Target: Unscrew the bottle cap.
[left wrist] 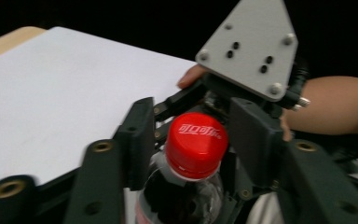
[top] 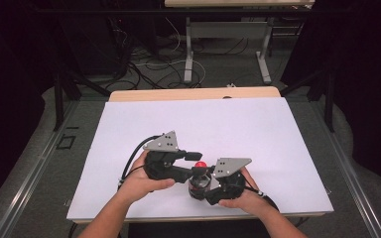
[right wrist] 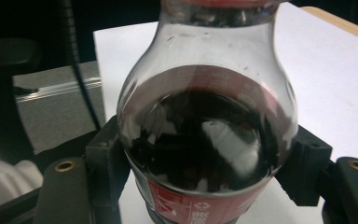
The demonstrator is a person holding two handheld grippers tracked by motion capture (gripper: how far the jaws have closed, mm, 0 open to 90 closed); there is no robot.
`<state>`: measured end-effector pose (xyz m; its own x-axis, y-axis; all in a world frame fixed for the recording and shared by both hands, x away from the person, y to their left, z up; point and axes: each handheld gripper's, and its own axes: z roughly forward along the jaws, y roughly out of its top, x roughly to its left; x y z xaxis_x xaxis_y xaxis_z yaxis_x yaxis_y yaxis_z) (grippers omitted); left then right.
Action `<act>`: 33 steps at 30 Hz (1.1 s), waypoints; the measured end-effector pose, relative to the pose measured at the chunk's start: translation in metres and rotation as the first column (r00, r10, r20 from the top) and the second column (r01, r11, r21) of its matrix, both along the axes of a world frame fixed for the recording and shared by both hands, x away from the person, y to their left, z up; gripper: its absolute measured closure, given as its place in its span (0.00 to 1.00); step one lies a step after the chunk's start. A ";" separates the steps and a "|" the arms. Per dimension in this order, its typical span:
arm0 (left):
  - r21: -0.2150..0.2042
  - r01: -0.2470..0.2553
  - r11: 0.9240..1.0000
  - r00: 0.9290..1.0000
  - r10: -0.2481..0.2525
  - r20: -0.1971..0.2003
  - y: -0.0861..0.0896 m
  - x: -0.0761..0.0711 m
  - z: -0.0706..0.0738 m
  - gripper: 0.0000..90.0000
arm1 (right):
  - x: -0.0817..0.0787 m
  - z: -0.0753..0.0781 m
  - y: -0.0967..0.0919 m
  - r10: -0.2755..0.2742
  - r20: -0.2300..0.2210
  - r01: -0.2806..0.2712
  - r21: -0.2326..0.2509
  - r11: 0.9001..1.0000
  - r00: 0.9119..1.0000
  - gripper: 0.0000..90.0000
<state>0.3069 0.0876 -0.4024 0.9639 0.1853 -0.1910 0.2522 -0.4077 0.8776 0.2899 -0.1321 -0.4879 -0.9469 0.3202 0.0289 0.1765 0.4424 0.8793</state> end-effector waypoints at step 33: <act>-0.011 -0.057 0.998 0.998 0.057 0.031 -0.004 -0.011 0.003 0.49 | 0.001 0.005 -0.004 -0.019 0.026 0.019 0.015 1.000 0.999 0.33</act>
<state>0.2962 0.0840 -0.3996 0.9572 0.2387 -0.1634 0.2477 -0.3845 0.8893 0.2914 -0.1358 -0.4826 -0.9411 0.3379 0.0092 0.1615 0.4258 0.8903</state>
